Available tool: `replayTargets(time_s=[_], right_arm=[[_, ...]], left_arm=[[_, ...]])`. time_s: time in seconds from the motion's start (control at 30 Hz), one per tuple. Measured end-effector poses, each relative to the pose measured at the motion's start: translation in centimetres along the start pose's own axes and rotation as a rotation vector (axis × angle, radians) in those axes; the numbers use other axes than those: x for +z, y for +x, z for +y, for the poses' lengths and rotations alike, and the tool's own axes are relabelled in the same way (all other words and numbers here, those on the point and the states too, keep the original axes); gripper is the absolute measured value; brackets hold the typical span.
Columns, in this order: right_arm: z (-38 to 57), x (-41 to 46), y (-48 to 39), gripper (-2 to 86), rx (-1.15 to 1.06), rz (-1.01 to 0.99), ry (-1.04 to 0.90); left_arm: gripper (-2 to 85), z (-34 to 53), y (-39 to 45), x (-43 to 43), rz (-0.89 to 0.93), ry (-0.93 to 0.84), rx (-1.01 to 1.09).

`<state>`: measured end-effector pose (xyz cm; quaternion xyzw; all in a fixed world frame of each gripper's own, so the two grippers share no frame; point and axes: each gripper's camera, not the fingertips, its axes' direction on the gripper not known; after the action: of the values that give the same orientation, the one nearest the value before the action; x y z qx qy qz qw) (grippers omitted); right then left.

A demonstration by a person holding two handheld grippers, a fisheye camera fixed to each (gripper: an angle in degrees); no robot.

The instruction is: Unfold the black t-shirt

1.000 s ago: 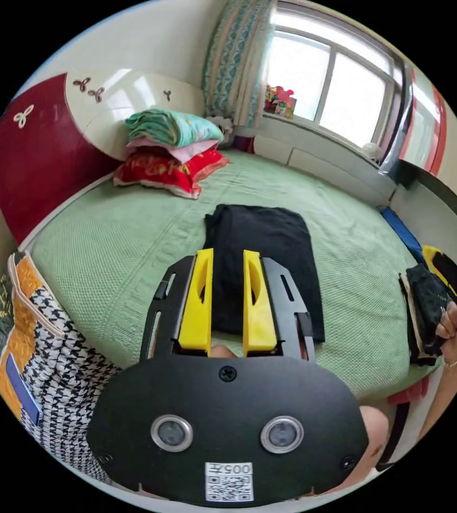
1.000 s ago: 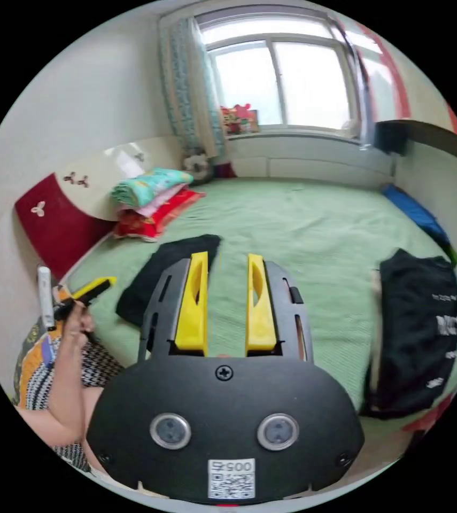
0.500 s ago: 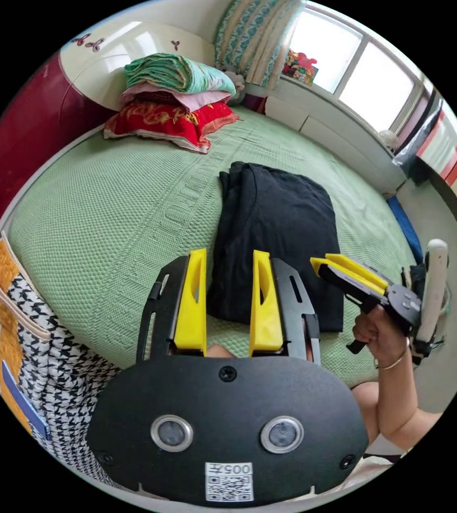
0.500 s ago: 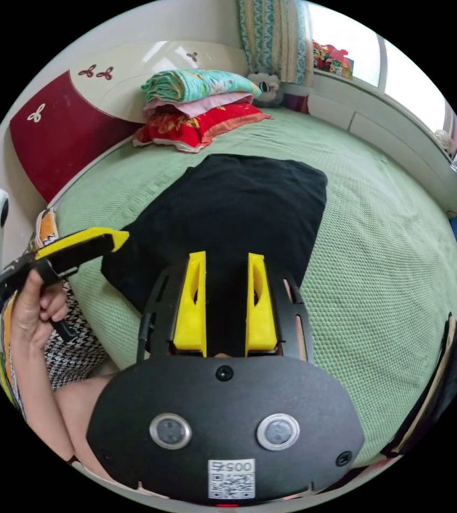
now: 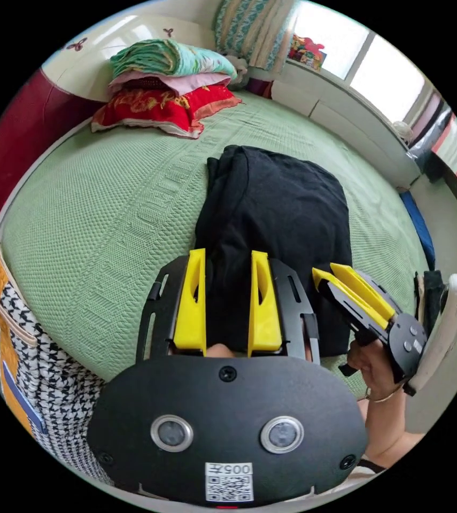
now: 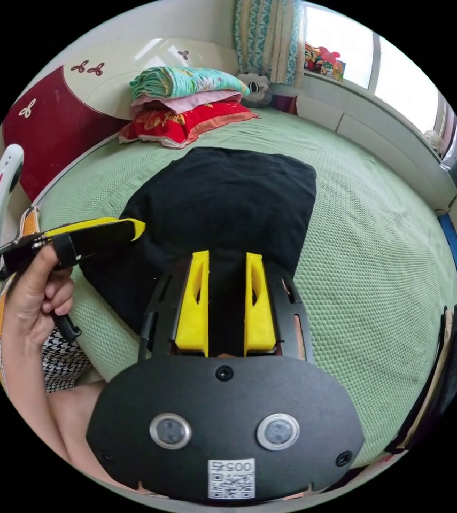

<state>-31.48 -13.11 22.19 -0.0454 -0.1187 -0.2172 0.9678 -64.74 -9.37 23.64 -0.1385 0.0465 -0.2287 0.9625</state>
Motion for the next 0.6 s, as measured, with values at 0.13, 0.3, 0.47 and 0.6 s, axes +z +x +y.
replayTargets(time_s=[0.13,0.3,0.47,0.6], right_arm=[[-0.9,0.8,-0.4,6.2,-0.010,-0.024,0.000],[-1.6,1.6,-1.6,6.6,-0.020,-0.009,0.005],[-2.4,2.4,-2.1,6.7,-0.024,-0.009,0.000],[-2.8,3.0,-2.1,6.2,-0.023,-0.008,0.004]], left_arm=[[11.9,-0.4,-2.1,0.7,0.067,0.013,-0.011],[11.0,-1.1,-3.4,1.3,0.073,0.010,0.025],[11.0,-1.9,-4.4,1.7,0.084,-0.001,0.018],[10.5,-2.3,-4.5,1.6,0.053,-0.006,0.050]])
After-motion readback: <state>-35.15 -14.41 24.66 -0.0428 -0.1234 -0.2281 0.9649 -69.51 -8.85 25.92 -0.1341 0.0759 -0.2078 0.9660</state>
